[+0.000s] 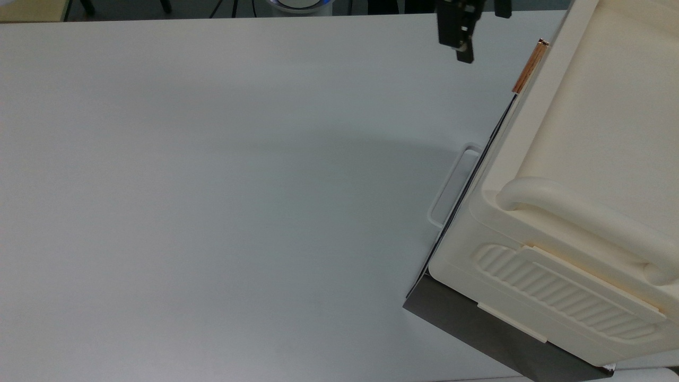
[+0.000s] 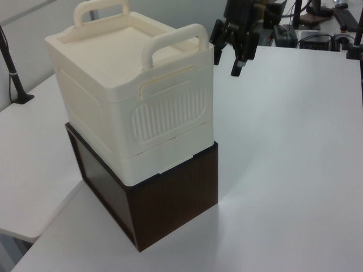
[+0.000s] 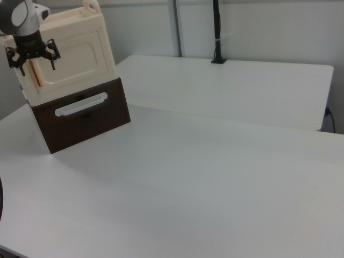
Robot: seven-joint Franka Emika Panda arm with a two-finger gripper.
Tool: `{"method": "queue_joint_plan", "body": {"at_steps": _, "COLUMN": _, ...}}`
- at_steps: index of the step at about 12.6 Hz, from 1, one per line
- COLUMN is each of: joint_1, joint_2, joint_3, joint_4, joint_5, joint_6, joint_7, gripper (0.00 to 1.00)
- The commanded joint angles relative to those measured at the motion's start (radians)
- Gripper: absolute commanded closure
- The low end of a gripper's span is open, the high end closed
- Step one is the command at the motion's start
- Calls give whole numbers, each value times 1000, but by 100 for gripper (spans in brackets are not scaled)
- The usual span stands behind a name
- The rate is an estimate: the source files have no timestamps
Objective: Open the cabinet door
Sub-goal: 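Lower the gripper onto the orange door handle and close on it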
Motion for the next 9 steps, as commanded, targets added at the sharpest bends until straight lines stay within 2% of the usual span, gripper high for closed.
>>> {"method": "queue_joint_plan", "body": {"at_steps": 1, "joint_1": 12, "joint_2": 23, "joint_3": 16, "joint_4": 10, "joint_5": 5, "joint_6": 62, "joint_7": -55, "gripper": 5}}
{"method": "queue_joint_plan", "body": {"at_steps": 3, "joint_1": 10, "joint_2": 31, "joint_3": 48, "joint_4": 10, "joint_5": -15, "joint_6": 66, "joint_7": -55, "gripper": 13}}
{"method": "queue_joint_plan", "body": {"at_steps": 6, "joint_1": 12, "joint_2": 32, "joint_3": 51, "joint_4": 8, "joint_5": -35, "joint_6": 112, "joint_7": -58, "gripper": 25}}
{"method": "queue_joint_plan", "body": {"at_steps": 9, "joint_1": 12, "joint_2": 48, "joint_3": 54, "joint_4": 13, "joint_5": -40, "joint_6": 129, "joint_7": -58, "gripper": 28}}
